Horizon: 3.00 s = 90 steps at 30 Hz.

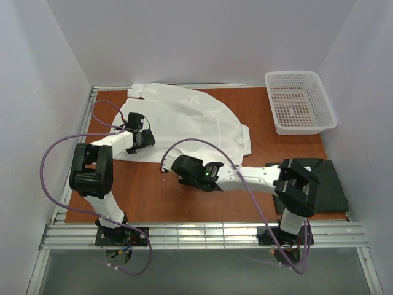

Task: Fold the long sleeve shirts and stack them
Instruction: Fold the shirt

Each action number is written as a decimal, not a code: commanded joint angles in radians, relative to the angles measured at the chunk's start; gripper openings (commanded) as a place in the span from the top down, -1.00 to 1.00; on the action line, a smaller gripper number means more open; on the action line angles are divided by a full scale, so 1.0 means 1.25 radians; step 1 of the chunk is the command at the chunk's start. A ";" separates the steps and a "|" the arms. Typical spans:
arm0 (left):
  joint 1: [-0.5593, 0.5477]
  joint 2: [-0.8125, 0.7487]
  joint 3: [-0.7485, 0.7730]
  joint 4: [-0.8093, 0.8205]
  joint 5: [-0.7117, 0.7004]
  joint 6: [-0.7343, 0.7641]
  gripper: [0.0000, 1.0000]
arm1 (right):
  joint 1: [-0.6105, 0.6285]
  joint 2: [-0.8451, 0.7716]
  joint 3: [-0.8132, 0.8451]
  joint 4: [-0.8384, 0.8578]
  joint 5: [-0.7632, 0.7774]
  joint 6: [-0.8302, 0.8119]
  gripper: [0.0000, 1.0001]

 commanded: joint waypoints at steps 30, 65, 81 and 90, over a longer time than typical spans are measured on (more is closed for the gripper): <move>-0.002 0.048 -0.005 -0.068 0.006 -0.016 -0.73 | -0.402 0.101 0.383 0.396 0.067 -0.471 0.97; 0.000 -0.094 -0.050 -0.009 0.048 -0.059 -0.77 | -0.374 0.162 0.540 -0.128 -0.602 0.394 0.97; 0.015 -0.335 -0.137 0.071 -0.079 -0.105 -0.76 | -0.367 0.332 0.480 0.287 -0.727 0.764 0.97; 0.016 -0.363 -0.148 0.068 -0.118 -0.119 -0.76 | -0.345 0.394 0.550 0.349 -0.831 0.827 0.97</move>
